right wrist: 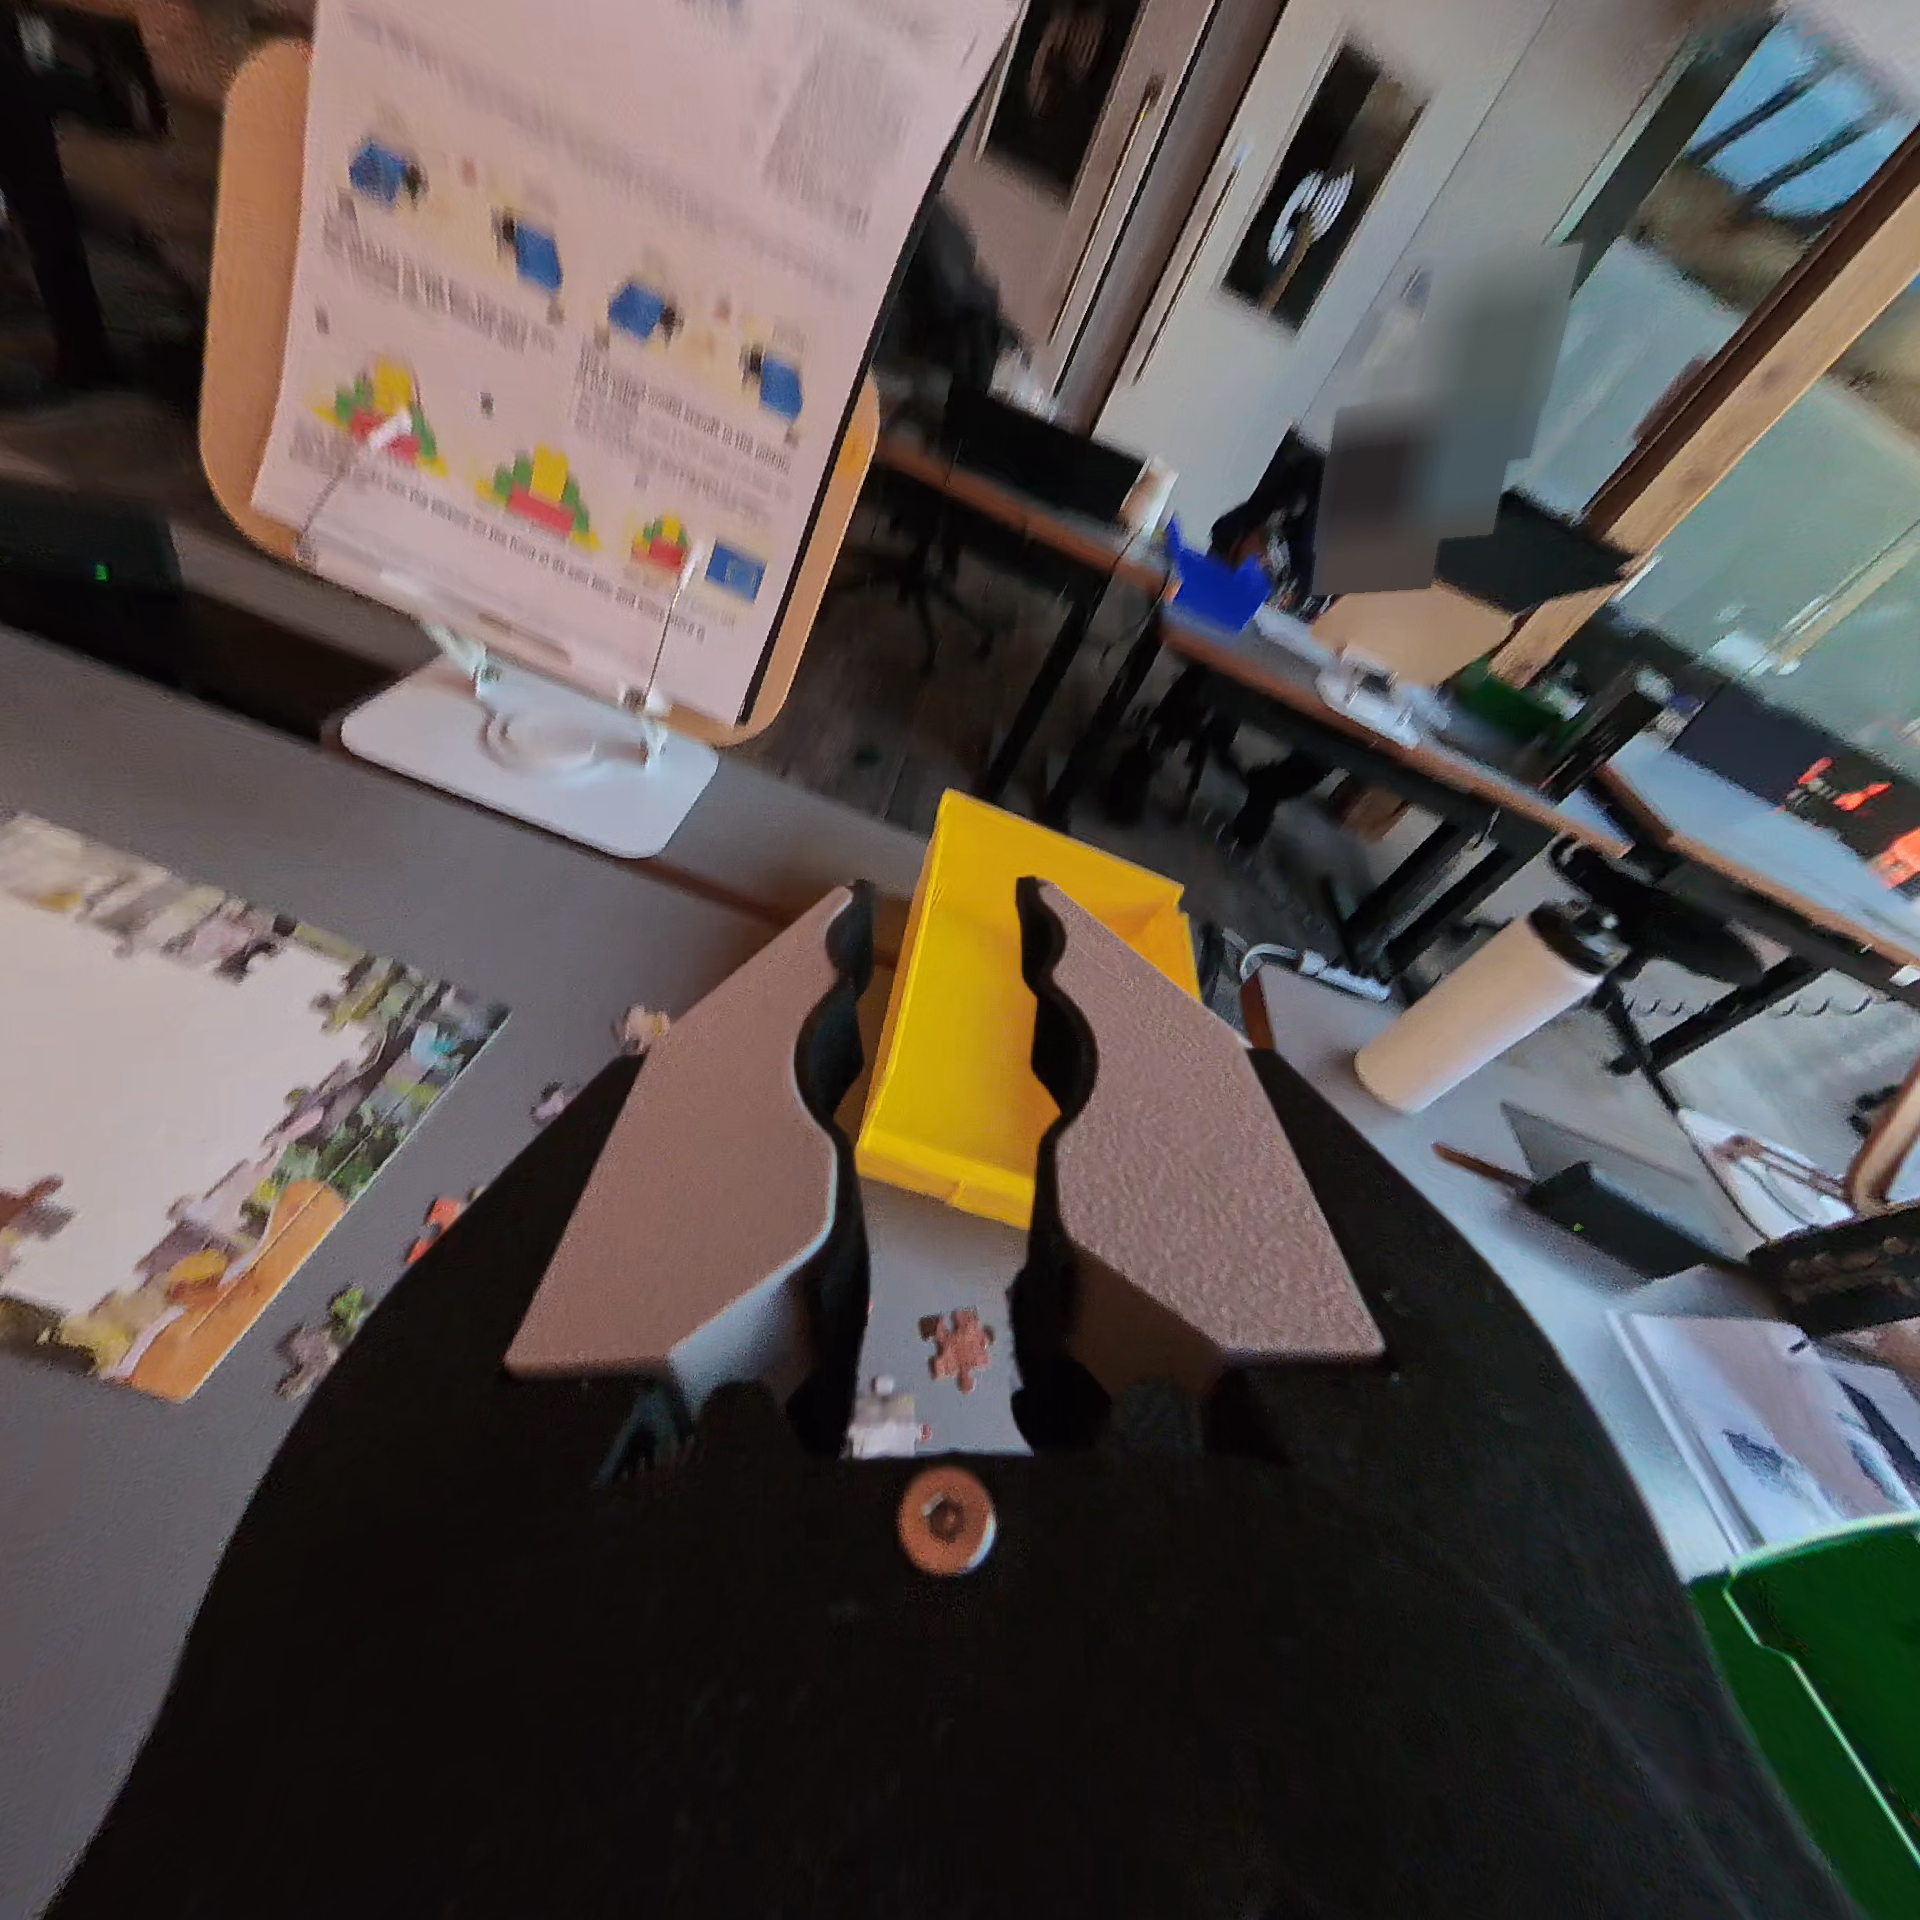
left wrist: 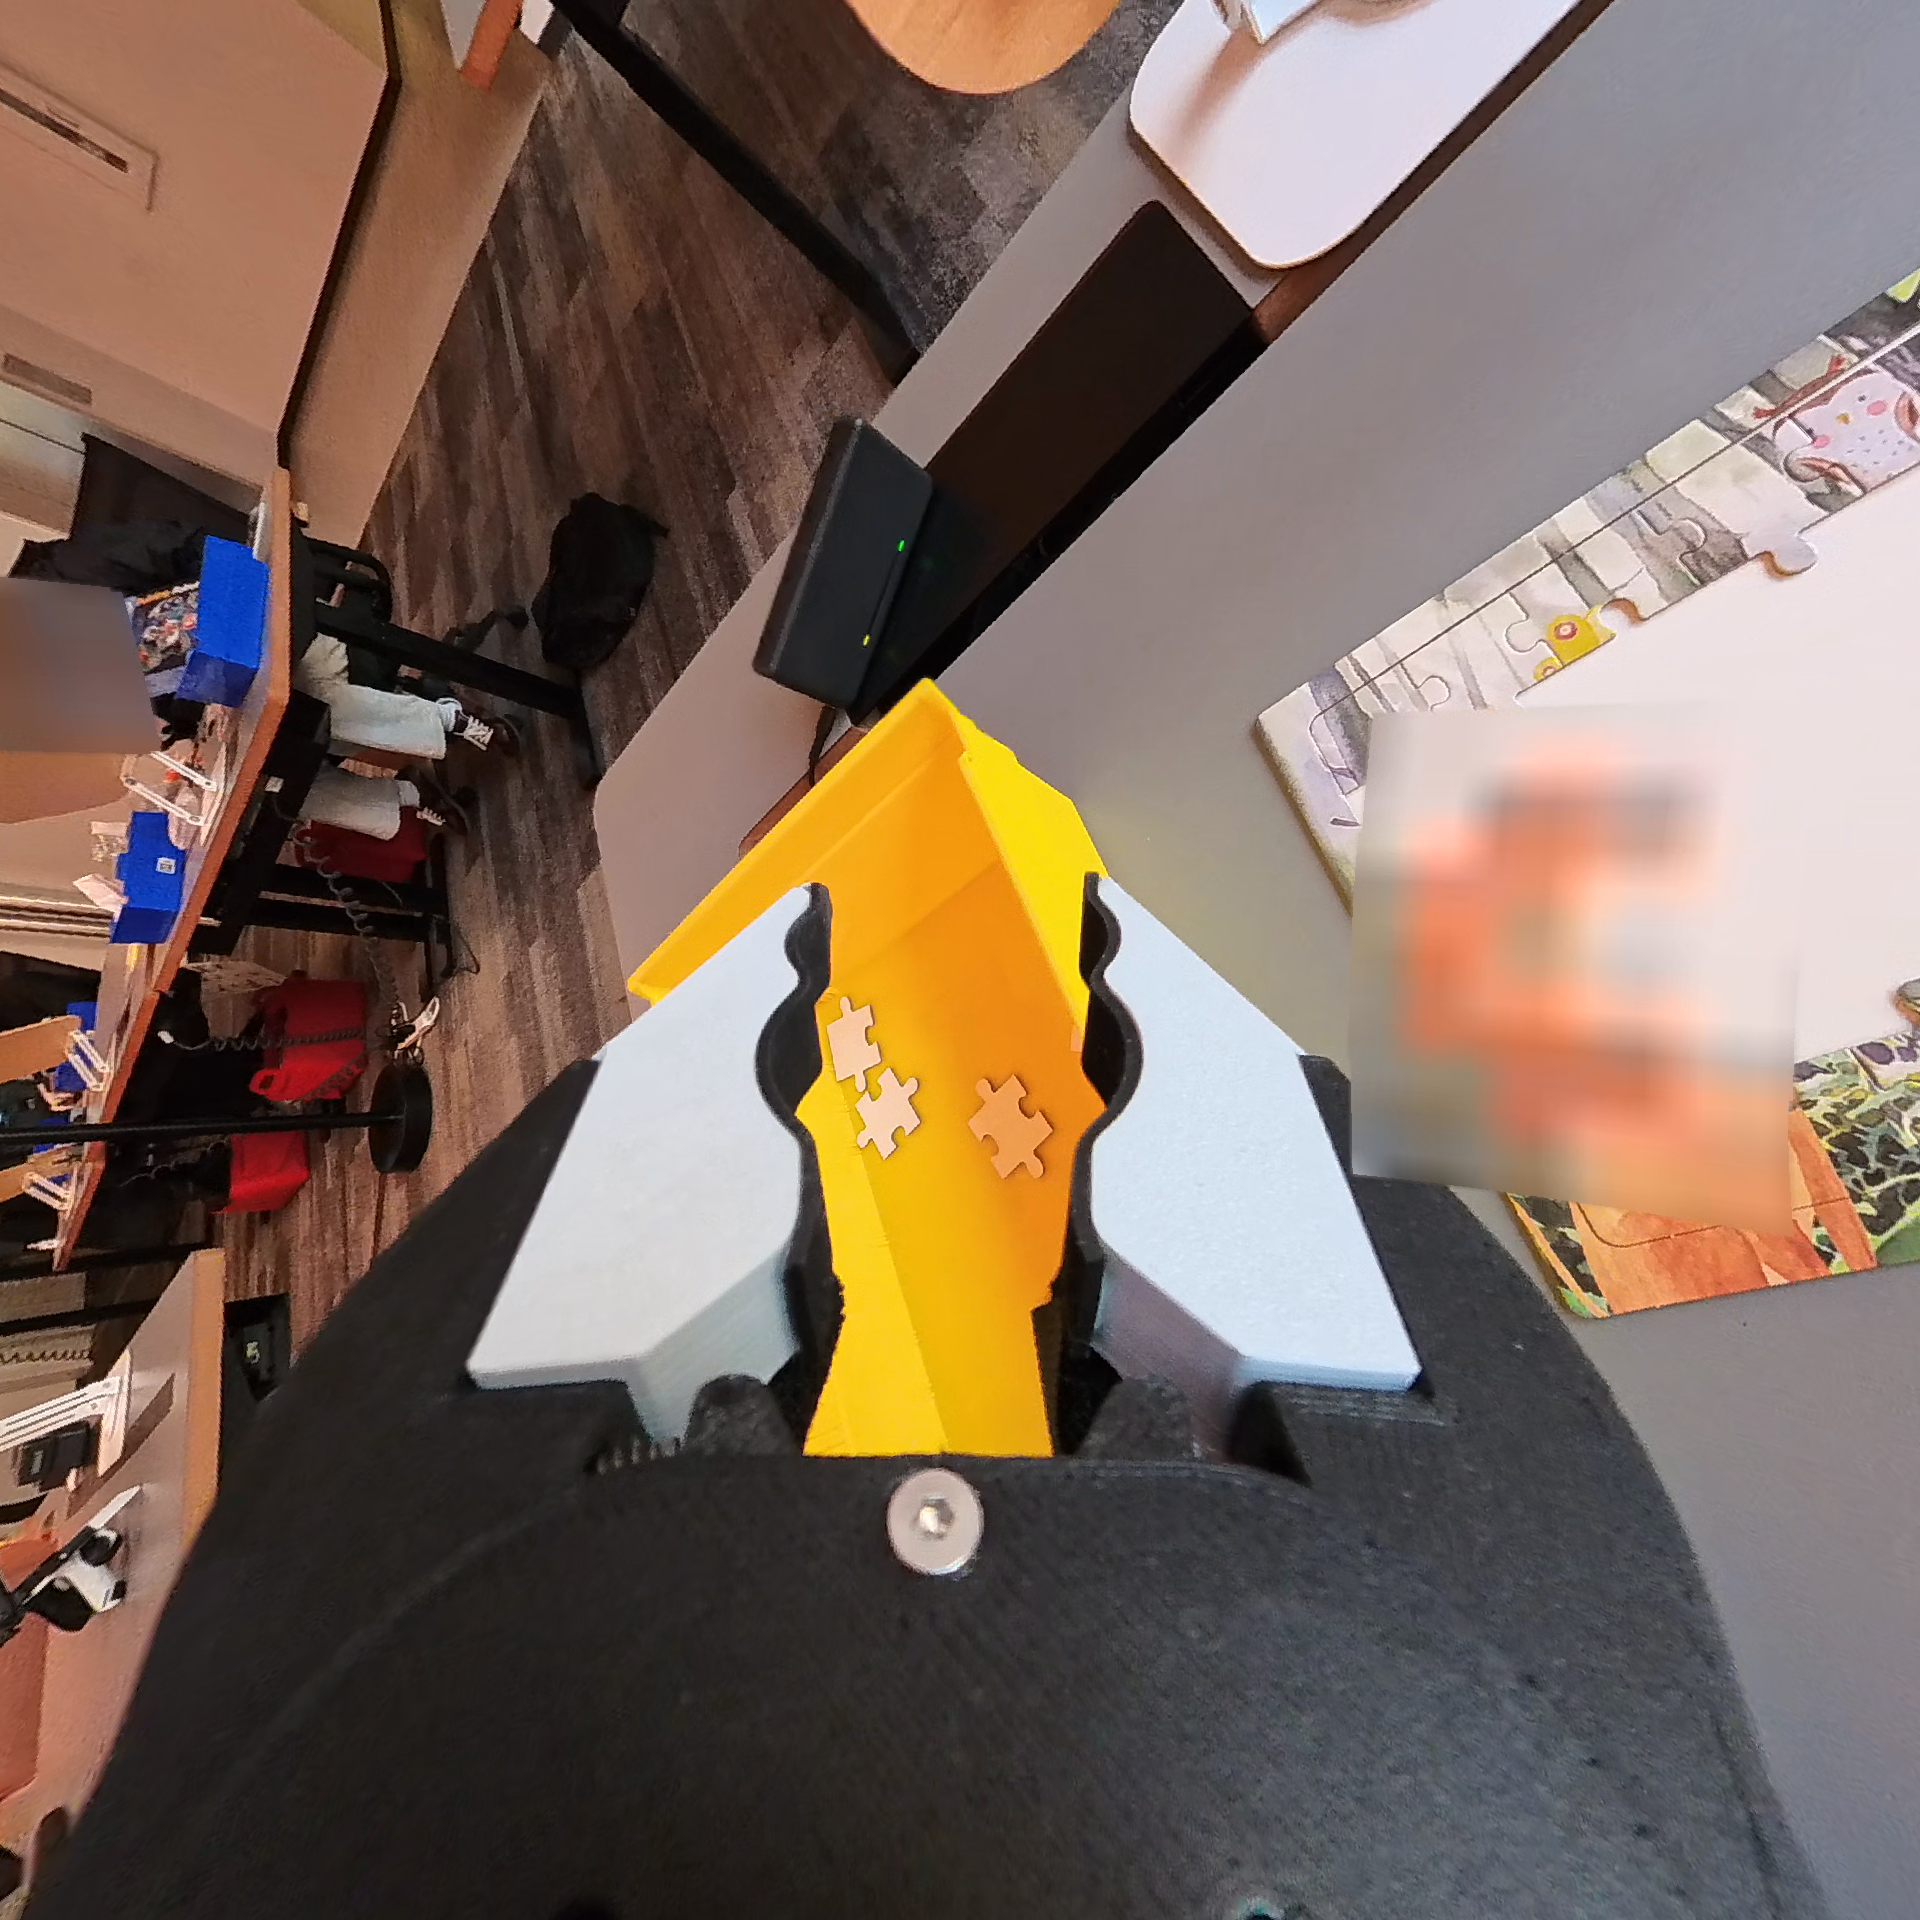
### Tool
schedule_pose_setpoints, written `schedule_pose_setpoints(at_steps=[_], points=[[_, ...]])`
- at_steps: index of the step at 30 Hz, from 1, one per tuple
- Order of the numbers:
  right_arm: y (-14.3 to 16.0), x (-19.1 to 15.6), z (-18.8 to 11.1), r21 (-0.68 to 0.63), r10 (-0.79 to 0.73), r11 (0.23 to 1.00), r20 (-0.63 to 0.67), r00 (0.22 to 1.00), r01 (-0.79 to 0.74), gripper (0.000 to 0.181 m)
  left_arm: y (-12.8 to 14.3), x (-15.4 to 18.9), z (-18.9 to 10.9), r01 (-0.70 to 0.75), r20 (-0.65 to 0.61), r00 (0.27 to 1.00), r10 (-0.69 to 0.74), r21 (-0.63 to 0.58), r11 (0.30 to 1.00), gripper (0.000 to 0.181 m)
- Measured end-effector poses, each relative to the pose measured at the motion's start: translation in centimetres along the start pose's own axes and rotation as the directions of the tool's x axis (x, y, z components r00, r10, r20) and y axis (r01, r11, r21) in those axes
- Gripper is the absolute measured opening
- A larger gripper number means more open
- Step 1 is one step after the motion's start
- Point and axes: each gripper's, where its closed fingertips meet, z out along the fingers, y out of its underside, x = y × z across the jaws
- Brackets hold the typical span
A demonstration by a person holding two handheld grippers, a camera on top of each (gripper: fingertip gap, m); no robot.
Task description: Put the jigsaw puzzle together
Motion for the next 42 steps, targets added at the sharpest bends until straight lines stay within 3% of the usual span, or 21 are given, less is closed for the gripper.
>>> schedule_pose_setpoints(at_steps=[2, 4, 9, 13, 17, 21, 25, 30, 33, 38, 42], points=[[-0.4, 1.5, -1.3, 0.083, 0.011, 0.997, -0.061, 0.998, -0.006, 0.033, 0.0, -0.3, -0.4, 0.011, -0.003, 1.000, -0.011, 0.015, 1.000, 0.046], [1.1, 2.6, -2.4, 0.114, 0.002, 0.993, -0.123, 0.992, 0.012, 0.037, 0.0, -0.7, -1.0, 0.029, -0.004, 1.000, -0.029, 0.034, 0.999, 0.046], [10.0, 3.9, -5.9, 0.070, -0.052, 0.995, -0.281, 0.958, 0.075, 0.039, 0.0, -1.7, -2.1, 0.079, -0.017, 0.997, -0.078, 0.078, 0.994, 0.045], [13.9, 4.1, -8.0, 0.182, 0.126, 0.981, -0.292, 0.948, -0.074, 0.038, 0.0, -1.6, -2.3, 0.081, -0.027, 0.996, -0.080, 0.082, 0.993, 0.045], [12.0, 5.4, -8.3, 0.309, 0.230, 0.942, -0.301, 0.925, -0.133, 0.035, -0.3, -1.2, -2.6, 0.071, -0.034, 0.997, -0.068, 0.092, 0.993, 0.045], [9.3, 6.2, -6.3, 0.374, 0.274, 0.914, -0.282, 0.920, -0.158, 0.035, -0.4, -1.1, -2.9, 0.071, -0.035, 0.997, -0.068, 0.100, 0.992, 0.045], [8.4, 4.7, -3.6, 0.358, 0.248, 0.920, -0.220, 0.944, -0.158, 0.035, -0.3, -1.1, -2.7, 0.073, -0.037, 0.997, -0.070, 0.093, 0.993, 0.045], [9.1, 3.2, -2.9, 0.278, 0.147, 0.957, -0.199, 0.969, -0.088, 0.035, -0.2, -1.1, -2.4, 0.072, -0.040, 0.997, -0.069, 0.082, 0.994, 0.045], [9.2, 3.8, -2.5, 0.278, 0.184, 0.952, -0.182, 0.966, -0.129, 0.035, -0.2, -1.1, -2.3, 0.075, -0.041, 0.997, -0.071, 0.081, 0.994, 0.045], [5.9, 4.6, -0.2, 0.449, 0.309, 0.853, -0.024, 0.951, -0.266, 0.029, -0.2, -0.9, -2.2, 0.064, -0.038, 0.997, -0.062, 0.073, 0.995, 0.045], [7.5, -0.3, 4.8, 0.266, 0.229, 0.921, 0.218, 0.949, -0.283, 0.029, -0.3, -0.8, -2.3, 0.065, -0.041, 0.997, -0.062, 0.075, 0.995, 0.045]])
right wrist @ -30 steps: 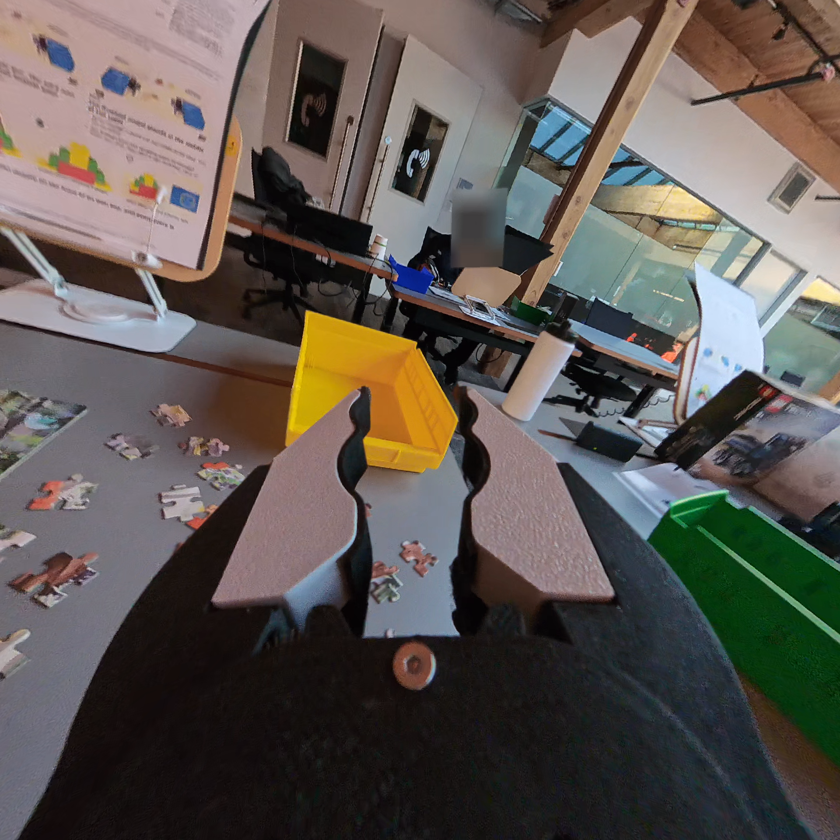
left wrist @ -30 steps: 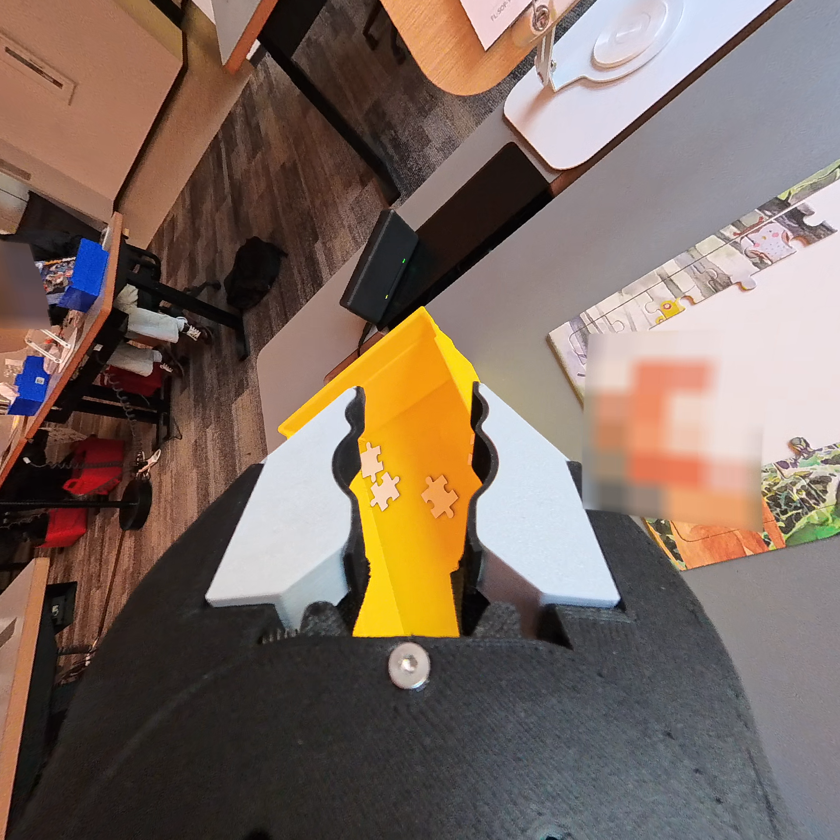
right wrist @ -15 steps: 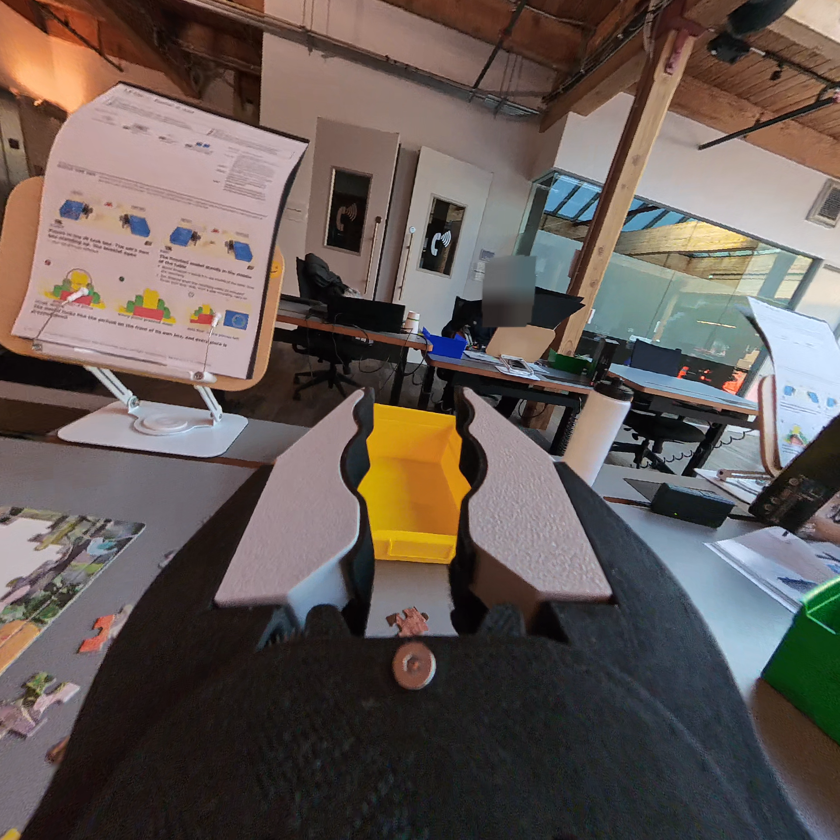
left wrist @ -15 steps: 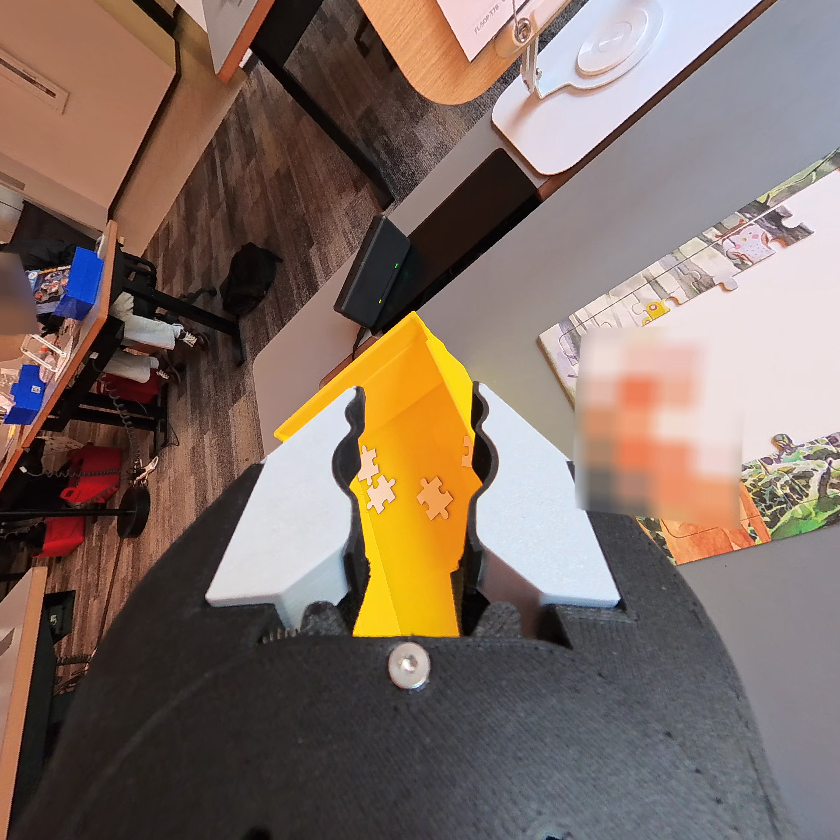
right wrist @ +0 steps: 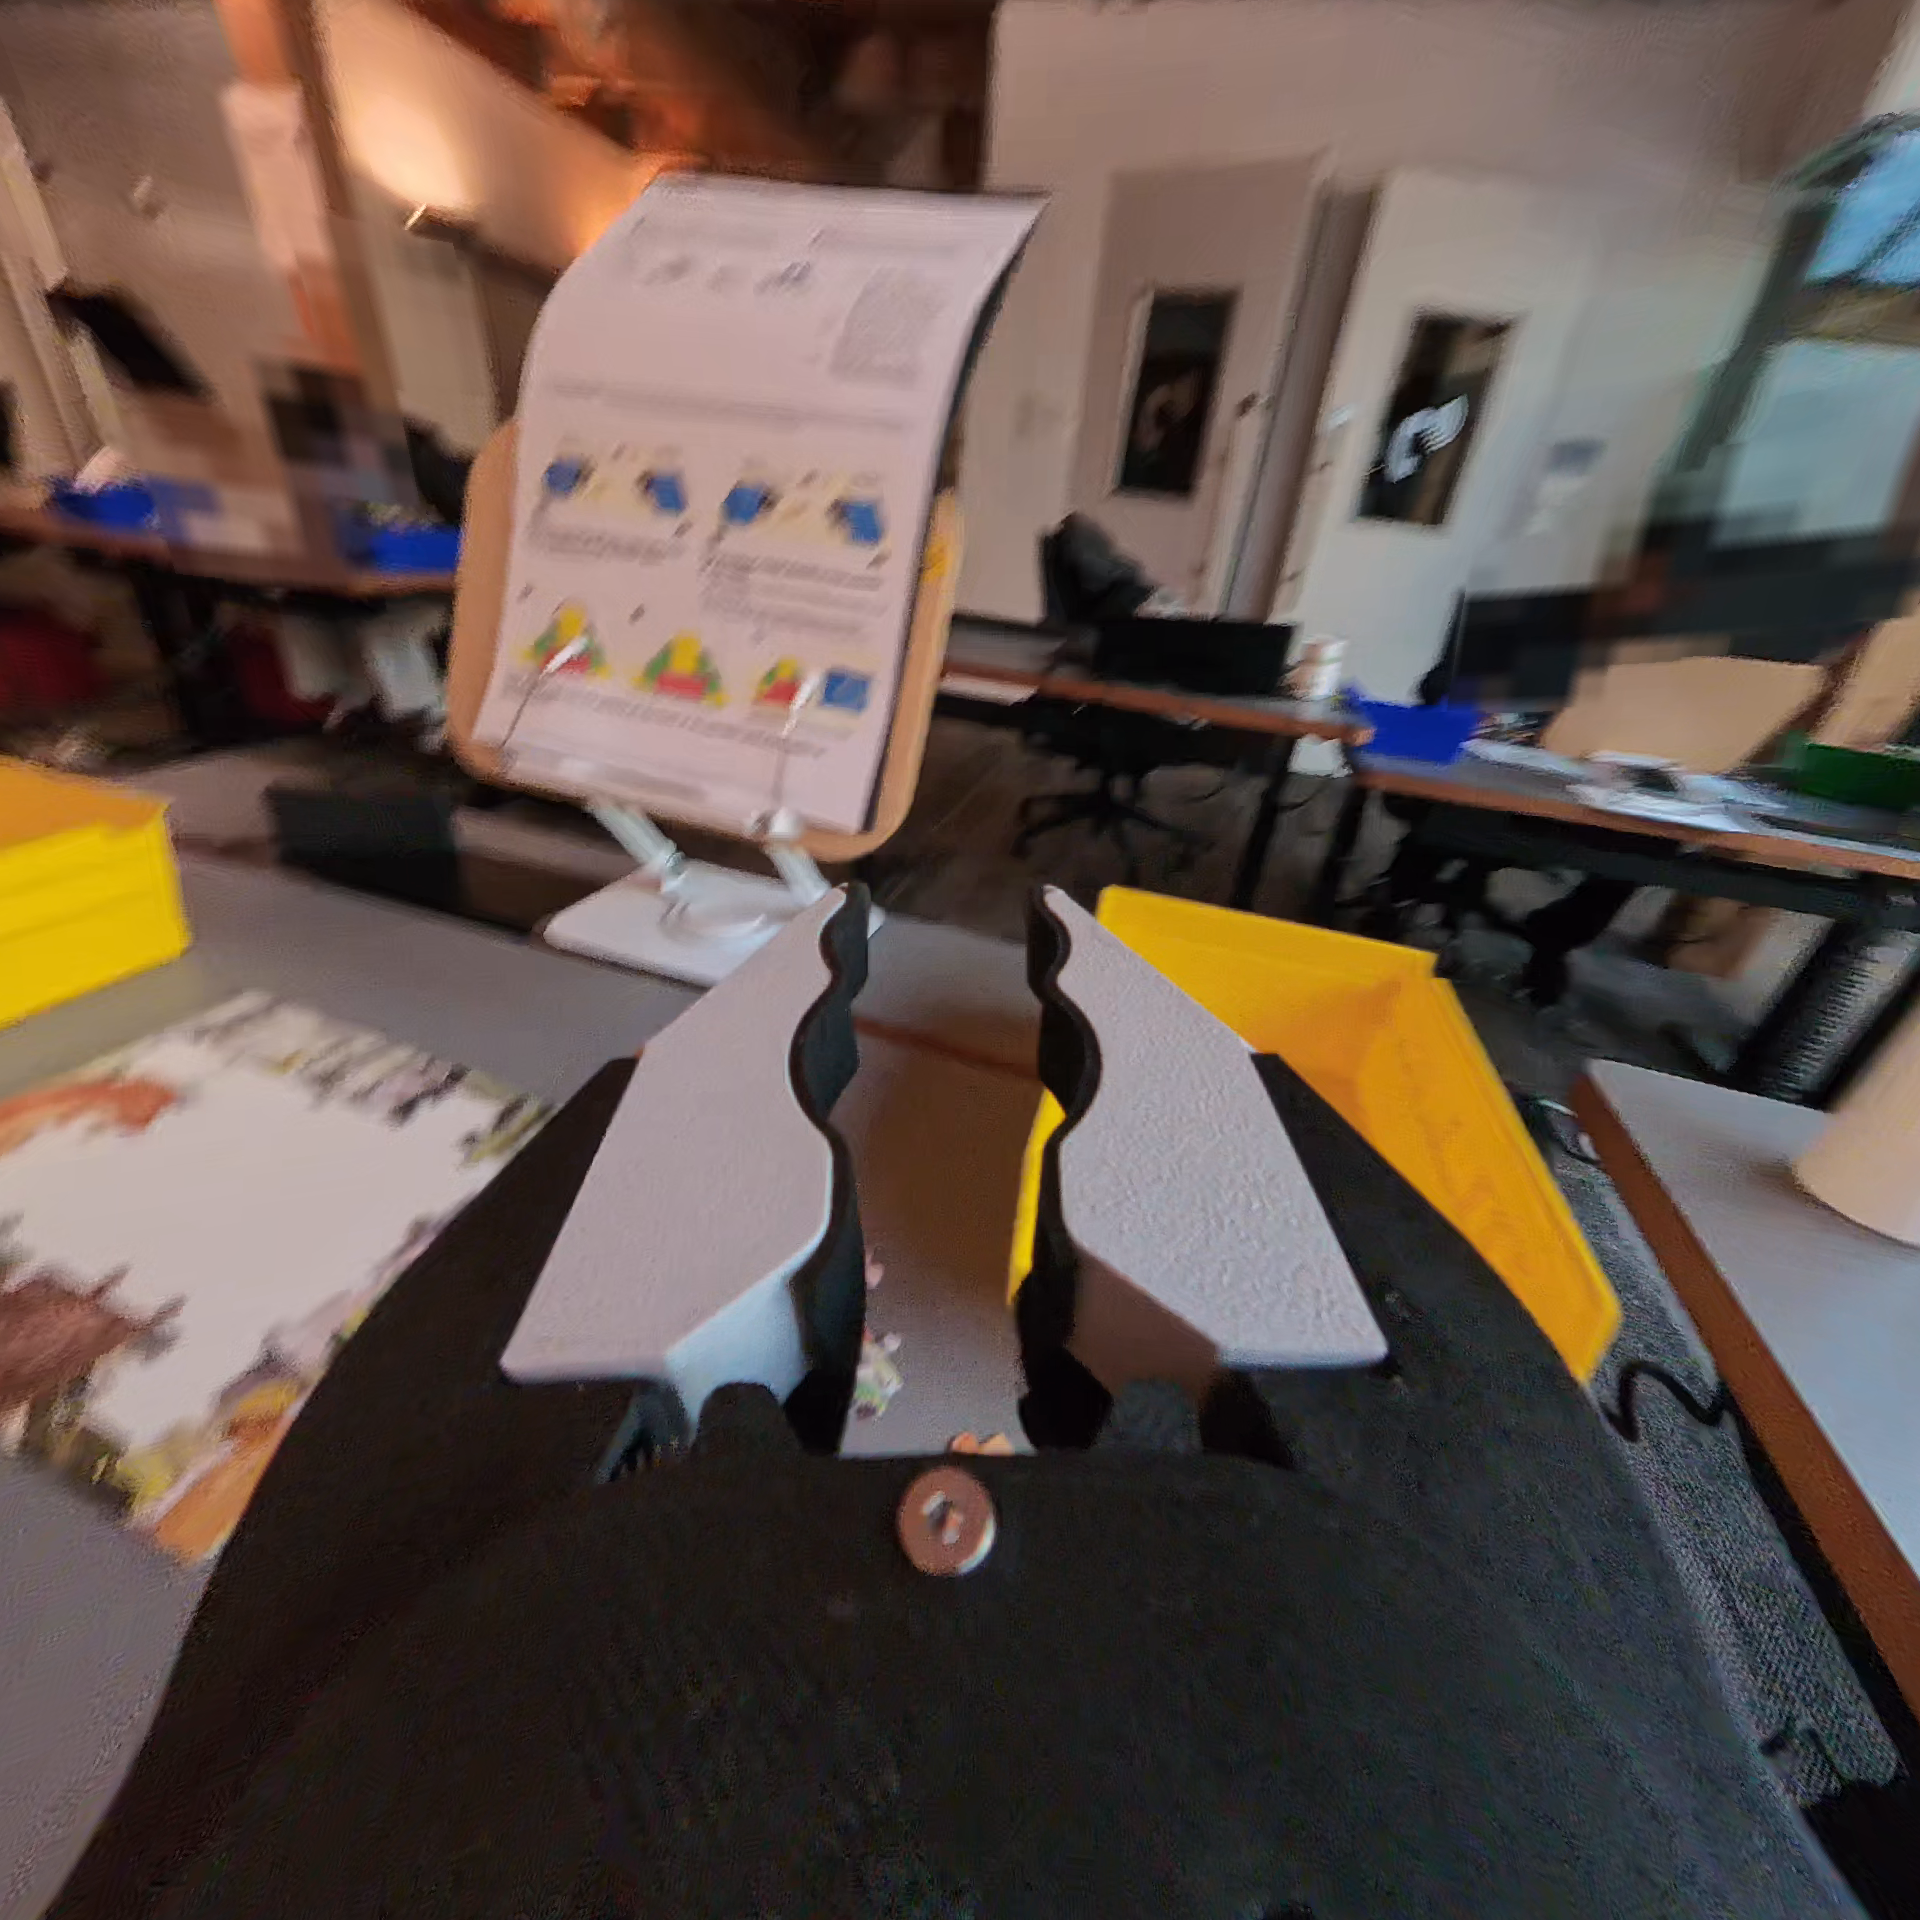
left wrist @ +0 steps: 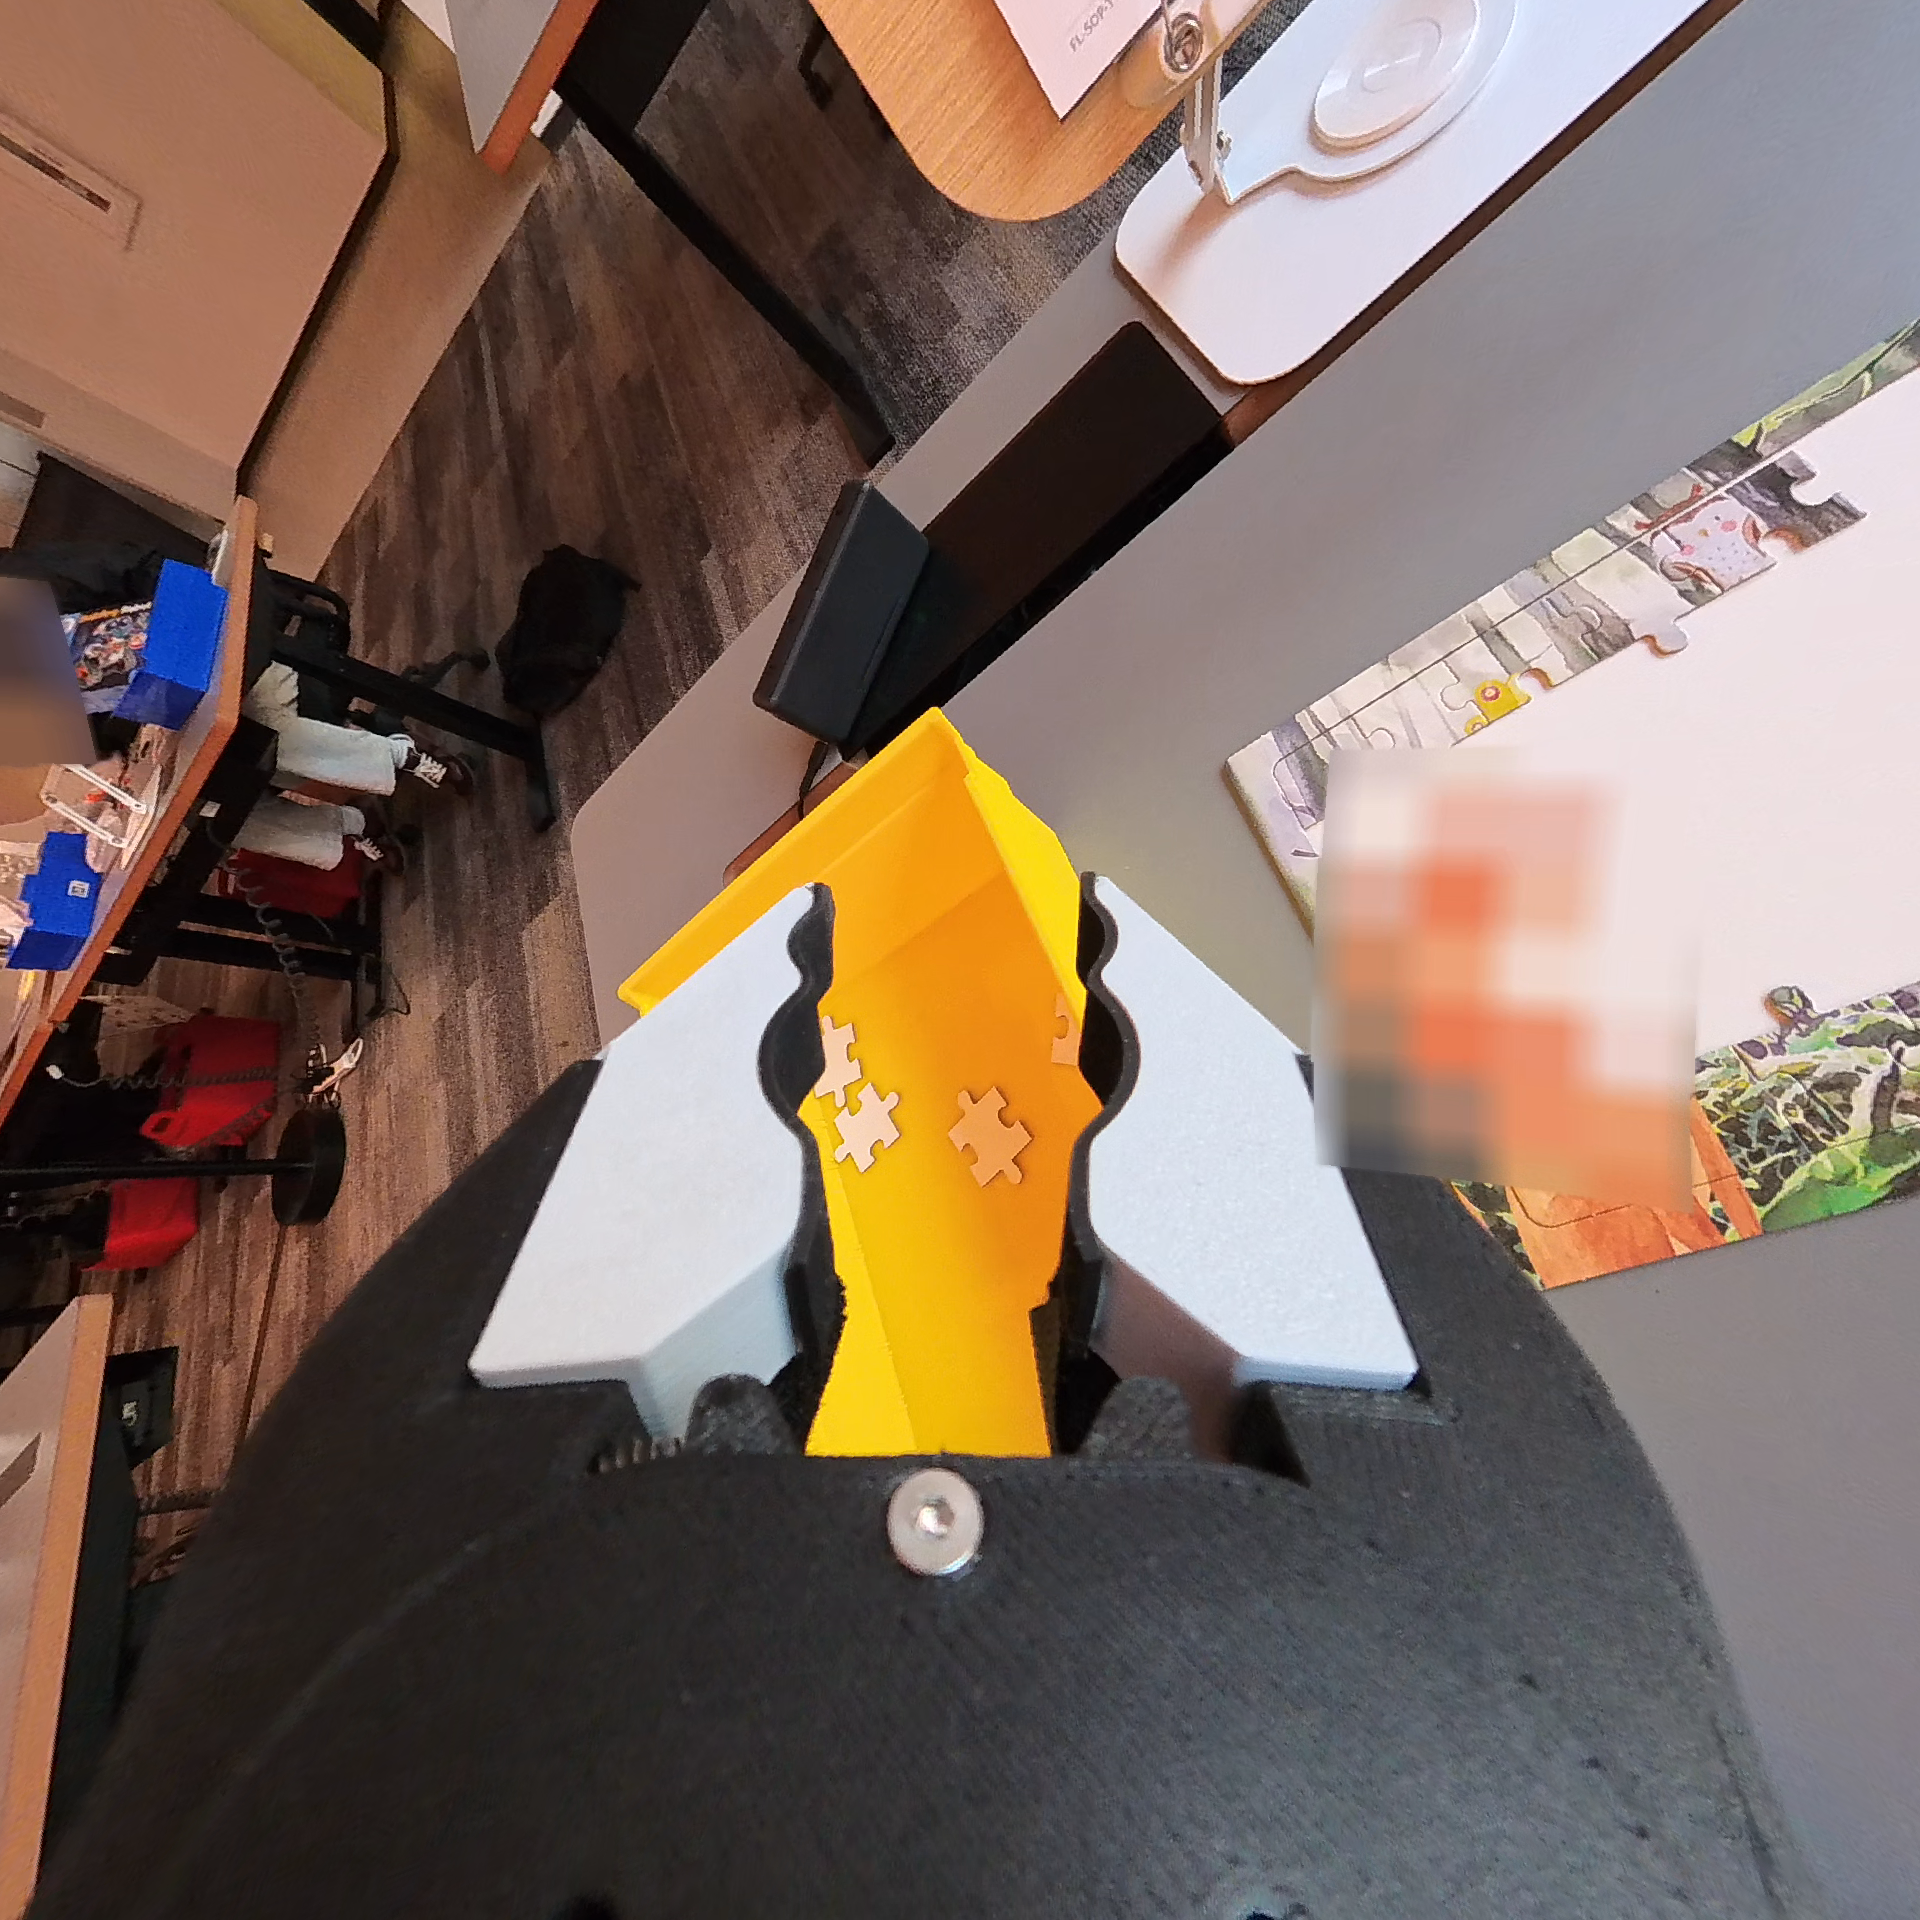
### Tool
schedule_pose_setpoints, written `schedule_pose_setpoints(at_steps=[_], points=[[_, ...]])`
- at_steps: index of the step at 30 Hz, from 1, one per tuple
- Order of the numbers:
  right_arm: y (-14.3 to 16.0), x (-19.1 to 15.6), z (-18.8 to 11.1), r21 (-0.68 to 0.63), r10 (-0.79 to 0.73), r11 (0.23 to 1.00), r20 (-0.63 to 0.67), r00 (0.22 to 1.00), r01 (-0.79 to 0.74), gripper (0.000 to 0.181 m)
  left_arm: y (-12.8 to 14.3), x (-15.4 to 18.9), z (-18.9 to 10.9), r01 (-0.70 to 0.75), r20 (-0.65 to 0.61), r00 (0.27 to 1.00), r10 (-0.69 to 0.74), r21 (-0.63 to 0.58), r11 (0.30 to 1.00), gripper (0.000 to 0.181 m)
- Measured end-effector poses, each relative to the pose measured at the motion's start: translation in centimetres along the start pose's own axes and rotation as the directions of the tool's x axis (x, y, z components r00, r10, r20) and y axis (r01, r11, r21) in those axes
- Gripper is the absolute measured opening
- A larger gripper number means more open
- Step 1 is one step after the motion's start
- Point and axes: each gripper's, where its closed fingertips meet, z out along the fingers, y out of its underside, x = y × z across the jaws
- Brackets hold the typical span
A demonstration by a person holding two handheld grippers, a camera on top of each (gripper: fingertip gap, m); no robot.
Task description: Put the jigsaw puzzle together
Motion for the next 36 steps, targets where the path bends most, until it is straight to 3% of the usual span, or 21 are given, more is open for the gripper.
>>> schedule_pose_setpoints(at_steps=[4, 7, 10, 14, 17, 20, 30, 36], points=[[5.6, -5.7, 3.4, -0.323, -0.088, 0.928, 0.296, 0.951, 0.187, 0.033, 0.0, 0.2, 0.4, -0.010, -0.003, 1.000, 0.010, -0.012, 1.000, 0.045], [11.2, -8.4, 4.9, -0.579, -0.012, 0.752, 0.465, 0.885, 0.314, 0.039, 0.1, 0.5, 0.7, -0.022, -0.005, 1.000, 0.022, -0.025, 0.999, 0.045], [14.9, -9.8, 6.8, -0.648, -0.013, 0.627, 0.545, 0.838, 0.432, 0.039, 0.2, 0.6, 0.9, -0.023, -0.004, 1.000, 0.023, -0.032, 0.999, 0.045], [18.9, -12.2, 9.2, -0.664, 0.054, 0.626, 0.560, 0.827, 0.409, 0.039, 0.5, 0.6, 1.2, -0.030, -0.002, 1.000, 0.030, -0.050, 0.998, 0.045], [22.5, -10.9, 9.5, -0.720, 0.024, 0.531, 0.540, 0.841, 0.447, 0.041, 0.6, 0.5, 1.4, -0.031, 0.002, 1.000, 0.031, -0.059, 0.998, 0.046], [23.4, -10.8, 9.9, -0.716, 0.048, 0.556, 0.535, 0.843, 0.423, 0.041, 0.6, 0.4, 1.4, -0.025, 0.001, 1.000, 0.025, -0.058, 0.998, 0.045], [25.4, -11.2, 9.3, -0.745, 0.100, 0.506, 0.550, 0.829, 0.434, 0.045, 0.7, 0.9, 1.6, -0.048, -0.005, 0.999, 0.048, -0.075, 0.996, 0.045], [25.4, -11.7, 9.5, -0.744, 0.138, 0.531, 0.549, 0.825, 0.406, 0.030, 0.8, 0.9, 1.6, -0.048, -0.005, 0.999, 0.048, -0.081, 0.996, 0.045]])
